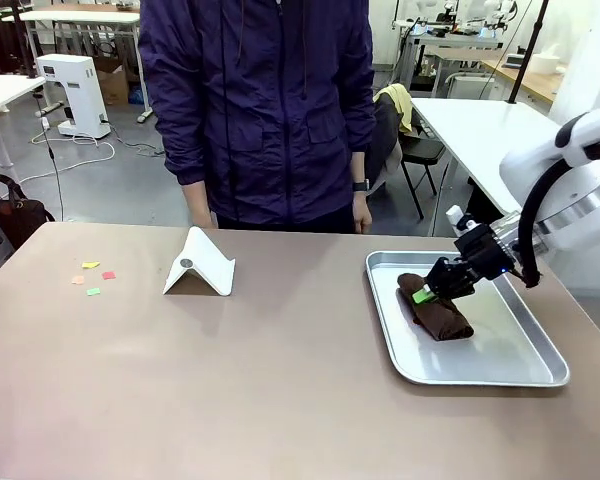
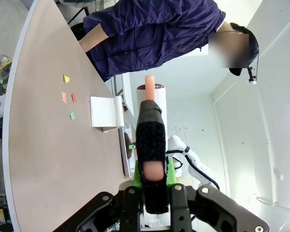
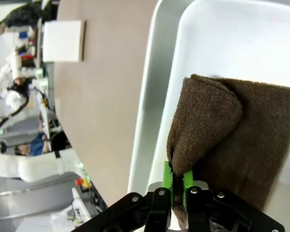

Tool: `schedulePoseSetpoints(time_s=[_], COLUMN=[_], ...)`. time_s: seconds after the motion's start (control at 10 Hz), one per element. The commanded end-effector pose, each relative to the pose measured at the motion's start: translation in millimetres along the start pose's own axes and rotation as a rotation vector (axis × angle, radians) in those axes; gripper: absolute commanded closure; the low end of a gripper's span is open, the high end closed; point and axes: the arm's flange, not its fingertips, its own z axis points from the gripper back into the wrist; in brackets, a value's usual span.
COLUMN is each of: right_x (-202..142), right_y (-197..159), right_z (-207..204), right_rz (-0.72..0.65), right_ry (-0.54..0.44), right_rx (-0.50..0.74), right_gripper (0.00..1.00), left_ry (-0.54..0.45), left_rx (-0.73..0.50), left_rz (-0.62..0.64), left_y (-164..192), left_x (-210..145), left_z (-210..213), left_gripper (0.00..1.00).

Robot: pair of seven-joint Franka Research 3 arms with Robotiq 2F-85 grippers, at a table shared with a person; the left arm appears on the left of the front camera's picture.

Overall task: Clean the surface of the table.
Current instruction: If a person points to the right, clean the right side of the table with your right hand, and if they point to the left, clean the left side with your left hand.

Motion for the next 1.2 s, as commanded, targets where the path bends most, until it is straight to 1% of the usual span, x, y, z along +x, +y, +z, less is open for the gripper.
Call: schedulePoseSetpoints(time_s=[0.0, 0.1, 0.2, 0.3, 0.4, 0.6, 0.7, 0.9, 1.0, 1.1], right_x=[3, -2, -8, -12, -15, -14, -13, -10, -9, -8], right_y=[4, 9, 11, 12, 11, 6, 2, -10, -16, -24], right_z=[0, -4, -10, -16, -19, -19, -14, 0, 5, 10], right_rz=[0.077, 0.108, 0.145, 0.176, 0.193, 0.171, 0.141, 0.043, -0.001, -0.072], right_ry=[0.059, 0.103, 0.170, 0.207, 0.209, 0.155, 0.105, -0.035, -0.086, -0.152], right_rx=[0.027, 0.035, 0.003, -0.051, -0.113, -0.179, -0.218, -0.178, -0.163, -0.163], right_gripper=[0.91, 0.91, 0.91, 0.91, 0.91, 0.91, 0.91, 0.91, 0.91, 0.91], left_ry=[0.006, 0.006, 0.006, 0.006, 0.006, 0.006, 0.006, 0.006, 0.006, 0.006], left_rx=[0.003, 0.003, 0.003, 0.003, 0.003, 0.003, 0.003, 0.003, 0.003, 0.003], left_rz=[-0.004, -0.004, -0.004, -0.004, -0.004, -0.004, -0.004, -0.004, -0.004, -0.004], left_y=[-5, -5, -5, -5, -5, -5, -5, -5, -5, -5], left_x=[-4, -4, -4, -4, -4, -4, -4, -4, -4, -4], left_z=[1, 1, 1, 1, 1, 1, 1, 1, 1, 1], left_gripper=[0.84, 0.84, 0.84, 0.84, 0.84, 0.84, 0.84, 0.84, 0.84, 0.84])
